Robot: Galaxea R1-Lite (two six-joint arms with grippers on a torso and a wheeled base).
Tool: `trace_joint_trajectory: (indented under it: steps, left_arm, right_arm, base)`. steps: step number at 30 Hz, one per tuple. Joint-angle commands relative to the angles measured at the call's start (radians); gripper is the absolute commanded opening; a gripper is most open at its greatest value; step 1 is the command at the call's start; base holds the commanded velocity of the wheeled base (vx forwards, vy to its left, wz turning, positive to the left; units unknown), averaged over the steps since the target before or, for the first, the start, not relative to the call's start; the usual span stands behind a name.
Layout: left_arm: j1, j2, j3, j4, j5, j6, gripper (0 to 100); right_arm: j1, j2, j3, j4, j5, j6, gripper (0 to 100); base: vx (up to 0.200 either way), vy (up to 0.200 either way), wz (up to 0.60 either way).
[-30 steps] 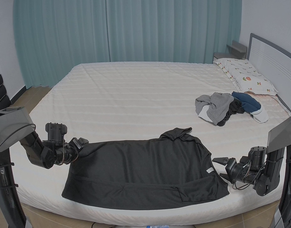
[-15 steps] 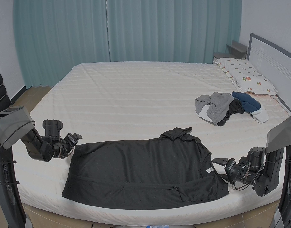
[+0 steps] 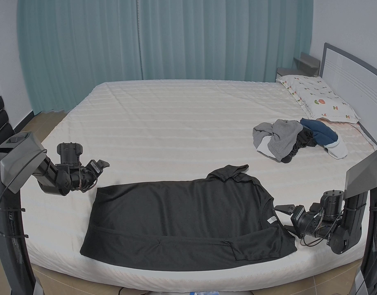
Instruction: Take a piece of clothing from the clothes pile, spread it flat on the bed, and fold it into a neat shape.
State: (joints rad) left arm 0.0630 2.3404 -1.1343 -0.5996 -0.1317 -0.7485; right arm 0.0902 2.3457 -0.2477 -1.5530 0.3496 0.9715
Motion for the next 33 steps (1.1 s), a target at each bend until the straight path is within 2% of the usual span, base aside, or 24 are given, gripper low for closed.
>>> trace_joint_trajectory:
  steps: [1,10,17,18,33]
  left_arm:
    - [-0.015,0.096,-0.035,0.000,0.017,0.069,100]
    - [-0.015,0.099,-0.021,0.000,0.055,0.075,100]
    - [-0.015,0.099,-0.016,0.000,0.055,0.077,100]
    - [-0.015,0.102,-0.016,0.001,0.055,0.077,0]
    - [0.012,0.108,-0.030,-0.019,0.081,0.067,0]
  right_arm:
    - [0.000,0.003,-0.002,-0.010,0.002,0.000,100]
    - [0.002,0.007,0.002,-0.010,0.000,-0.004,100]
    - [0.011,0.021,0.004,-0.010,-0.001,-0.031,100]
    - [0.011,0.024,0.004,-0.010,-0.004,-0.043,100]
    - [0.011,0.024,0.004,-0.010,-0.004,-0.045,100]
  base:
    - [0.000,0.000,0.00]
    - [0.000,0.000,0.00]
    - [0.000,0.000,0.00]
    - [0.000,0.000,0.00]
    - [0.000,0.000,0.00]
